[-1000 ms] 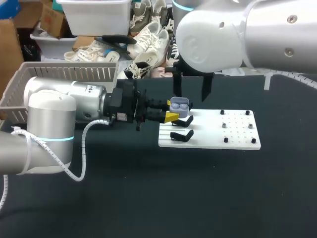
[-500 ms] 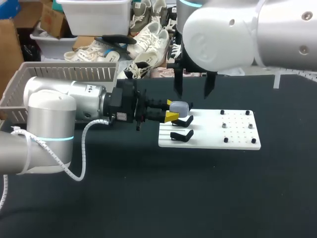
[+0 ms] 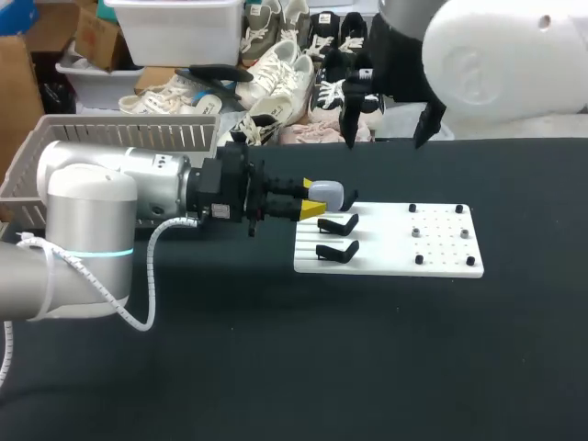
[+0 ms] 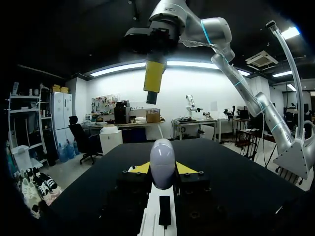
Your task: Pick up each earbud case from the left stands, insert the matching earbuds, close the lid, and place the case in the box.
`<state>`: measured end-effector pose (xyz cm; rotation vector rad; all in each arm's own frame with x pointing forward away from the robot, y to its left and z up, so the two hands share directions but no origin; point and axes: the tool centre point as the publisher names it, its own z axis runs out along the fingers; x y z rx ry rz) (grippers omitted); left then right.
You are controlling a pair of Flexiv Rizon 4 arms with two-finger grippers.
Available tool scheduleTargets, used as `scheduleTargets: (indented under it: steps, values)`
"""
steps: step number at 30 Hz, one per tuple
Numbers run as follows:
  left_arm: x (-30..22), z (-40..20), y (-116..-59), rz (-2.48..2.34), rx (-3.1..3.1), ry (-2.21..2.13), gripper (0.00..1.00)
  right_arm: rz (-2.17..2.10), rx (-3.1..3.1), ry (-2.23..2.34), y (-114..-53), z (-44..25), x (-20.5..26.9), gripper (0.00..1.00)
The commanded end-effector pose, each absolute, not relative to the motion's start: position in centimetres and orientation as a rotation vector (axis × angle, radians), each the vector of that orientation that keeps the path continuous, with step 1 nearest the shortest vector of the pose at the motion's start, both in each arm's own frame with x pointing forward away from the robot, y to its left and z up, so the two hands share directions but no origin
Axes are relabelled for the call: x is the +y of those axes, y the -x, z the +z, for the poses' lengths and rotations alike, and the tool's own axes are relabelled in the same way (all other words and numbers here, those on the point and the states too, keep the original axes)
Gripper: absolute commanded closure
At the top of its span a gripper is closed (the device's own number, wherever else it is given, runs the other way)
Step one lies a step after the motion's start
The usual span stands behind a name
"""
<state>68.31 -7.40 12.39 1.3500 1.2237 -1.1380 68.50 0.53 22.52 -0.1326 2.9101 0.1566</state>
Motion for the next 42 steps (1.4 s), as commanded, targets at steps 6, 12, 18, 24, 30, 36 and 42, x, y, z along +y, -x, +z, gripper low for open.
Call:
scheduleTargets:
  steps: [6, 12, 18, 24, 30, 36, 42]
  values:
    - [-0.6, 15.0, -68.6, -0.949, 1.343, -1.283, 1.0, 0.208, 2.782, 0.125, -66.8, 22.4, -0.4, 0.0]
    - [3.6, 16.5, -69.8, -0.775, 1.464, -1.249, 1.0, 0.208, 2.782, 0.125, -66.8, 22.4, -0.4, 0.0]
    - [8.2, 16.9, -71.6, -0.607, 1.606, -1.173, 1.0, 0.208, 2.782, 0.125, -66.8, 22.4, -0.4, 0.0]
    - [12.0, 16.7, -73.4, -0.532, 1.711, -1.077, 1.0, 0.208, 2.782, 0.125, -66.8, 22.4, -0.4, 0.0]
    - [13.7, 16.5, -75.3, -0.502, 1.779, -1.05, 1.0, 0.208, 2.782, 0.125, -66.8, 22.4, -0.4, 0.0]
    - [16.1, 15.3, -77.9, -0.475, 1.889, -0.998, 1.0, 0.208, 2.782, 0.125, -66.8, 22.4, -0.4, 0.0]
    - [18.4, 13.5, -80.4, -0.459, 2.006, -0.945, 1.0, 0.208, 2.782, 0.125, -66.8, 22.4, -0.4, 0.0]
